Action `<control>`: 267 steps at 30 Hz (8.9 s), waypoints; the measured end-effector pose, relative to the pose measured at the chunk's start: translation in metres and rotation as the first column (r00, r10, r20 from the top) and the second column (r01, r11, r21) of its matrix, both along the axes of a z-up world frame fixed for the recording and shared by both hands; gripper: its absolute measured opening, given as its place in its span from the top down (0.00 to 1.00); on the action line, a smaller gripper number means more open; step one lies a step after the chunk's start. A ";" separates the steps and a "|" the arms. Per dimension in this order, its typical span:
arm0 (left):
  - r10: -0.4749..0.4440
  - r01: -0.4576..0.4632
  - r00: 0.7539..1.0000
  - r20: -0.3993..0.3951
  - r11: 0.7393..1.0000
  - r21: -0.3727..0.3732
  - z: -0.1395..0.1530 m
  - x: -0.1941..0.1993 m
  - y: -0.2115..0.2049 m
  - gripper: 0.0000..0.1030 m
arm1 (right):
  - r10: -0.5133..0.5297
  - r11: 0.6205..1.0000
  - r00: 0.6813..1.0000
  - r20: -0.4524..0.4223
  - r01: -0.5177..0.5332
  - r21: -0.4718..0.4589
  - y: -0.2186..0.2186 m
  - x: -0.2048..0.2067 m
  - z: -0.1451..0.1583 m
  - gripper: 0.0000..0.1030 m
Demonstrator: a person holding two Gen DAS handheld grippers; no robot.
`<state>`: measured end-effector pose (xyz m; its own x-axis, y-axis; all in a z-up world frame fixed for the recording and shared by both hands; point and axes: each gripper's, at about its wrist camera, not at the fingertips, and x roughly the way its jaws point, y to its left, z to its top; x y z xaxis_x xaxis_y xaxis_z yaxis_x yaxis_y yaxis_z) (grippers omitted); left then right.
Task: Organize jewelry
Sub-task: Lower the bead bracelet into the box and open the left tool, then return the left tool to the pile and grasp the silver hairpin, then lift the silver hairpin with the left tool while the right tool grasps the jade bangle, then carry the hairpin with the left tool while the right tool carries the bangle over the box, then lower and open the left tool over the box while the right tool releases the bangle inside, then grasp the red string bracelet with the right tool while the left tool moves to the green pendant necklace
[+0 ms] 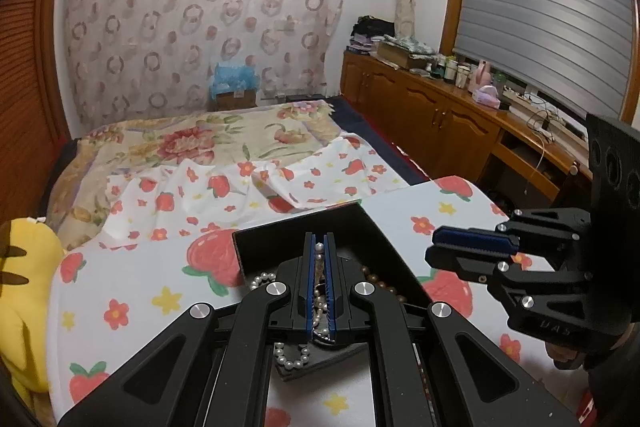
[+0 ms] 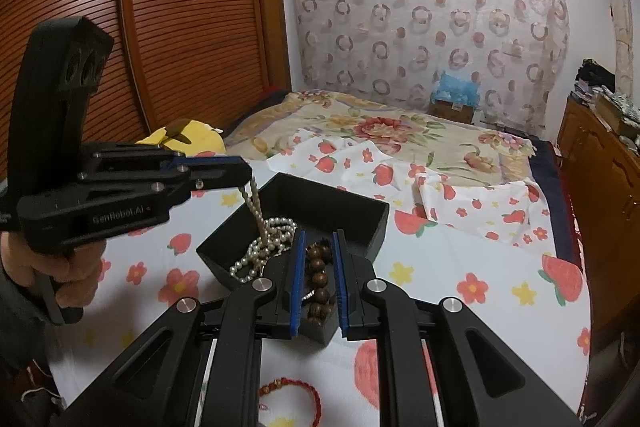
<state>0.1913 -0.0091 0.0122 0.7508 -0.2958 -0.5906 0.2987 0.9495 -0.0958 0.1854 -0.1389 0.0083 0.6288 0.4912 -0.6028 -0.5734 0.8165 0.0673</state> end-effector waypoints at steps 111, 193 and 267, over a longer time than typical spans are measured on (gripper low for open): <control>0.027 -0.026 1.000 0.013 0.992 -0.127 -0.025 -0.137 0.015 0.99 | -0.006 0.982 0.986 -0.166 -0.025 -0.187 -0.004 -0.112 -0.078 0.93; 0.084 -0.084 0.996 -0.003 0.996 -0.007 -0.013 -0.003 0.028 0.72 | -0.134 0.986 0.991 -0.003 0.133 -0.096 0.016 0.022 -0.012 0.92; -0.117 0.128 0.984 -0.138 0.989 0.074 -0.083 -0.115 -0.038 0.12 | -0.006 0.998 0.997 -0.082 0.001 -0.066 -0.032 -0.069 -0.046 0.97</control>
